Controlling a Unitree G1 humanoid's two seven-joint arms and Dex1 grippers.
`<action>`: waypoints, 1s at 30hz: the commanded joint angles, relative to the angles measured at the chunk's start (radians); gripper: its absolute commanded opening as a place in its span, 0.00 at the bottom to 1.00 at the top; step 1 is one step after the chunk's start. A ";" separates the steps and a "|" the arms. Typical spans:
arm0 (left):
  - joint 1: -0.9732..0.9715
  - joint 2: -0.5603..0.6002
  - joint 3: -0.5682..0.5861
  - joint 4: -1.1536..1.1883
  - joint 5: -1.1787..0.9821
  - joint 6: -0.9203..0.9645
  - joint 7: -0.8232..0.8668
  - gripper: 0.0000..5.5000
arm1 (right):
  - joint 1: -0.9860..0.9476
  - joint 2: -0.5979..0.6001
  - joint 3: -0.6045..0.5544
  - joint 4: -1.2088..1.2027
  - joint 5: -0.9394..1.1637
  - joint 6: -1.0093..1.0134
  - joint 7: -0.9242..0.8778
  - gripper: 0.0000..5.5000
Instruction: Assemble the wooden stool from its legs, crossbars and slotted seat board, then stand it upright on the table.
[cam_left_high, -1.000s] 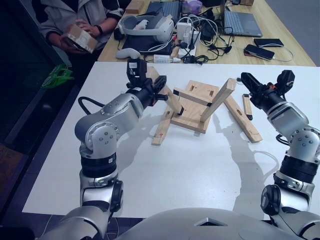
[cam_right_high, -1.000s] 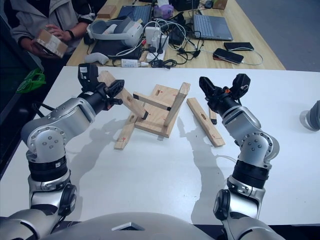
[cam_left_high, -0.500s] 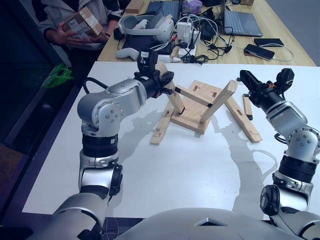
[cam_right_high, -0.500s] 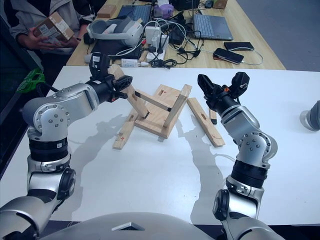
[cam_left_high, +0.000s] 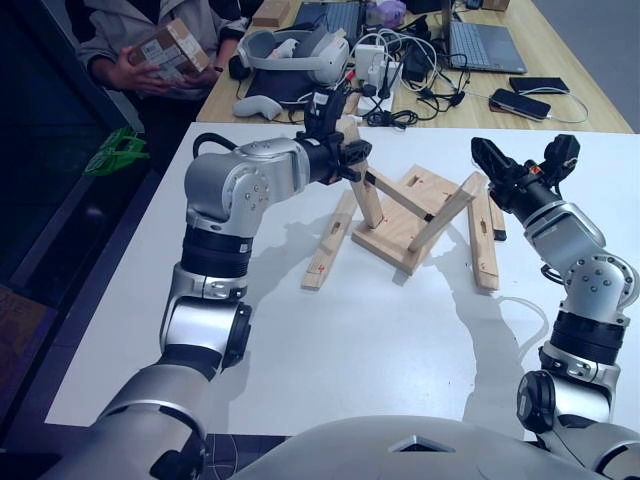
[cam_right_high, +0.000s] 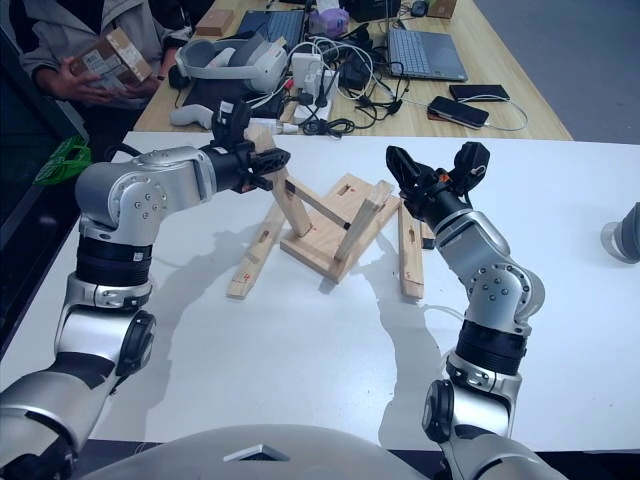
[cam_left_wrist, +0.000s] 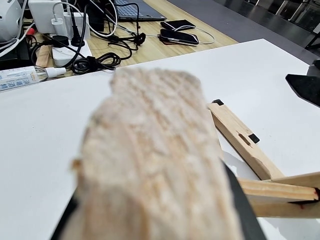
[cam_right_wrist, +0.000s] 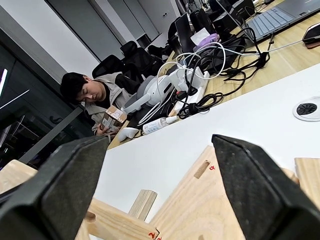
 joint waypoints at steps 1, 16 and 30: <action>0.082 -0.011 -0.064 0.013 0.060 0.062 0.003 0.18 | -0.014 -0.015 0.004 0.002 -0.011 0.004 0.009 0.70; 0.124 -0.170 0.094 -0.119 0.072 0.113 0.147 0.32 | -0.003 -0.032 0.007 -0.005 -0.008 0.018 0.006 0.70; 0.150 -0.365 0.299 -0.226 0.039 0.127 0.277 0.34 | -0.008 -0.042 0.010 -0.002 -0.008 0.038 0.010 0.70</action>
